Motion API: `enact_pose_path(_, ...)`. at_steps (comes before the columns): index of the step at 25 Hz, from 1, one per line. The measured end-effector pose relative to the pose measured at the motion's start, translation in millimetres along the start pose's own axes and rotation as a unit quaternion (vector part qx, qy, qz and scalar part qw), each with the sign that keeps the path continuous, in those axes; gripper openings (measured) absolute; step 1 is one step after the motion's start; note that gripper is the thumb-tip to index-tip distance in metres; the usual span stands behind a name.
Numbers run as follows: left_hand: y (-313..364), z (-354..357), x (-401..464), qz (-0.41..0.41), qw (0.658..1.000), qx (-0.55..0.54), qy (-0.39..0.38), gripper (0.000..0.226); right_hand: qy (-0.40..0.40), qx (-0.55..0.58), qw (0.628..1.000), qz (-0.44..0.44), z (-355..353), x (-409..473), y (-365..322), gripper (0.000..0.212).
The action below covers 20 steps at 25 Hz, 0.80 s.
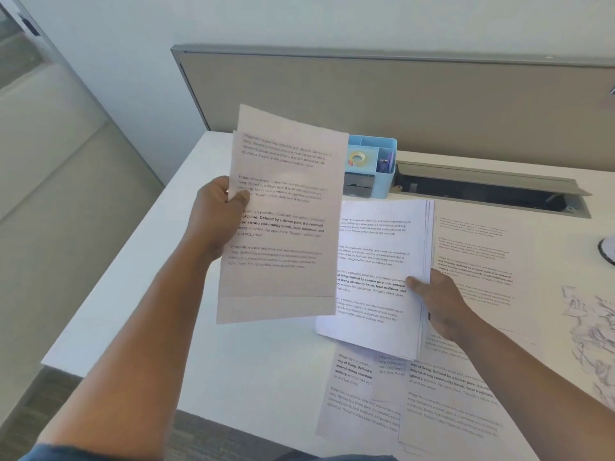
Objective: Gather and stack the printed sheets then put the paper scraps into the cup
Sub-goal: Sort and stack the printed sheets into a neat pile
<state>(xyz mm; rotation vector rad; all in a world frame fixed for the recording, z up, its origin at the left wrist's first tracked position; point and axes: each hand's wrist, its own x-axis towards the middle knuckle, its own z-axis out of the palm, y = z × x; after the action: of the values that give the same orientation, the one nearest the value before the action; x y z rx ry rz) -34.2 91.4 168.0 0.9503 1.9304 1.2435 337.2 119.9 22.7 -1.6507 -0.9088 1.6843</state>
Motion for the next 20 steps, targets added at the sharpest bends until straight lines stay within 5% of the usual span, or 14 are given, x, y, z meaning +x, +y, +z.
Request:
enact_pose_path(3, -3, 6, 1, -0.076, 0.983, -0.149, -0.069, 0.019, -0.029, 0.025, 0.999, 0.003, 7, -11, -10, 0.022)
enact_pose_path(7, -27, 33, -4, -0.134, 0.972, -0.156, -0.117, 0.018, -0.104, 0.046, 0.993, -0.003, 15, -31, -24, 0.030)
enact_pose_path(20, -66, 79, -28, -0.118, 0.979, -0.161, -0.036, 0.019, -0.110, 0.079, 0.990, -0.038, 30, -62, -22, 0.038)
